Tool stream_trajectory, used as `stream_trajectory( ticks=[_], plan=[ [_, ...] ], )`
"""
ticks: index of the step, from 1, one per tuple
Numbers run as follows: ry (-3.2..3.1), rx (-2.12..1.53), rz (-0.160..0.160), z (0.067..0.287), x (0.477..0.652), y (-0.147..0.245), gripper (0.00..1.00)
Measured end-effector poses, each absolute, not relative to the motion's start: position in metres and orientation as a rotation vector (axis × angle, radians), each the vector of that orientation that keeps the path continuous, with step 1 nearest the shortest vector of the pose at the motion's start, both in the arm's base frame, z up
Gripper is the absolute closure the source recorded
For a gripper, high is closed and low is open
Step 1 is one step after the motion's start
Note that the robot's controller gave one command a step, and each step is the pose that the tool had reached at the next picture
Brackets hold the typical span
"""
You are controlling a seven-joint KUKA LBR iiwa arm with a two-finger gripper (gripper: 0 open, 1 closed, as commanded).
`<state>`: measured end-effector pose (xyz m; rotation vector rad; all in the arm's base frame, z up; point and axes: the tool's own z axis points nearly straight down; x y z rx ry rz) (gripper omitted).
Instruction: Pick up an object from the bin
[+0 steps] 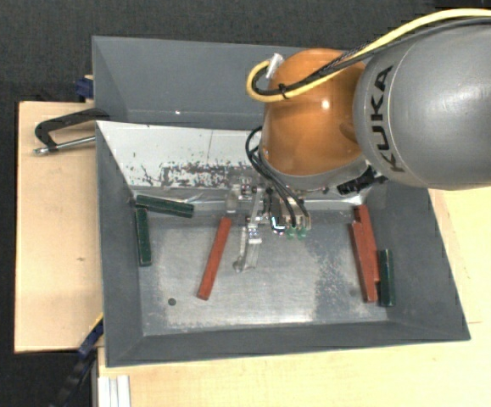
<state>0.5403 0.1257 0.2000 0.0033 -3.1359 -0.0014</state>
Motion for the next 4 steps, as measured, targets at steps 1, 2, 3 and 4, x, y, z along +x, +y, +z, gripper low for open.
stream_trajectory(
  ticks=[1,2,3,4],
  plan=[
    [-3.144,0.000,-0.003,0.204,0.542,0.125,0.00],
    [-3.145,0.191,-0.002,0.182,0.555,0.136,0.00],
    [-3.058,0.740,-0.002,0.123,0.553,0.138,0.00],
    [-3.015,0.894,-0.004,0.080,0.570,0.132,1.00]
  ],
)
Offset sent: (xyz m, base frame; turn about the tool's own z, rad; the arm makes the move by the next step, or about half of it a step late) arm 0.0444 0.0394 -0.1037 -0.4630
